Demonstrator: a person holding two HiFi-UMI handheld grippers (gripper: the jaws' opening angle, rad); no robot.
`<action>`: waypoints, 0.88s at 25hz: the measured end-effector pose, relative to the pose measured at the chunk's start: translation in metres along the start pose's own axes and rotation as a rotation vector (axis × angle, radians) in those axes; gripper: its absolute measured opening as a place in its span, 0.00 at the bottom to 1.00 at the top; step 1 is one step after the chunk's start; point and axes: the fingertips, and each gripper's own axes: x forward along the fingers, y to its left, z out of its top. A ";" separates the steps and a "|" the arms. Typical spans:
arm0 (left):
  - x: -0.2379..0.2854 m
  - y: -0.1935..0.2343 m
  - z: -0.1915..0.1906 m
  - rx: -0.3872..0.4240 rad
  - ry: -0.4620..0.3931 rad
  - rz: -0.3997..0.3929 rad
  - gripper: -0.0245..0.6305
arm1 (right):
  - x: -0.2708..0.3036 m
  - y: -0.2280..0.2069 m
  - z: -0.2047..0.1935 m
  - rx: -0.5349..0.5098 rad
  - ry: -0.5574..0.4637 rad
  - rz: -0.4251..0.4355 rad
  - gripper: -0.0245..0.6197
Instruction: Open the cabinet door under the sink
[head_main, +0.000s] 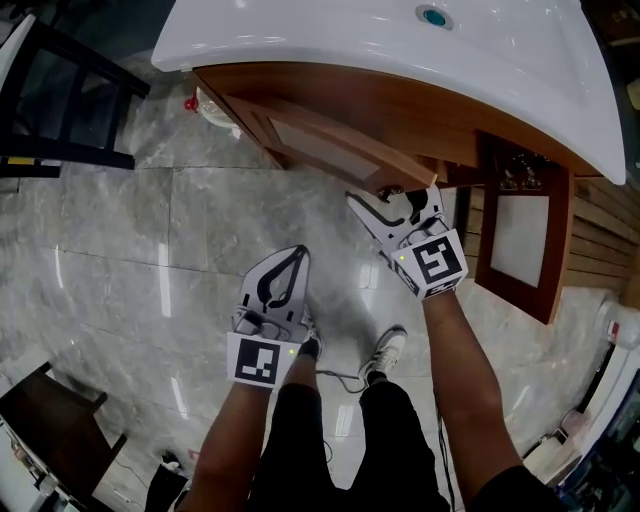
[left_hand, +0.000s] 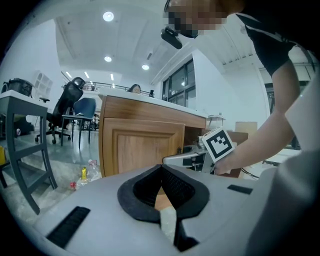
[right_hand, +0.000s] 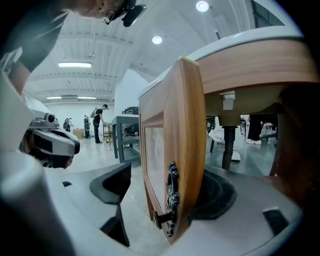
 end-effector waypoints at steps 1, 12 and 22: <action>-0.003 0.001 -0.001 -0.001 0.000 0.003 0.07 | -0.001 0.002 0.001 0.013 -0.003 -0.012 0.59; -0.040 0.007 -0.012 -0.047 0.004 0.038 0.07 | -0.014 0.055 0.002 -0.040 0.007 0.037 0.59; -0.069 0.022 -0.022 -0.050 0.010 0.089 0.07 | -0.021 0.099 0.003 -0.013 -0.012 0.038 0.59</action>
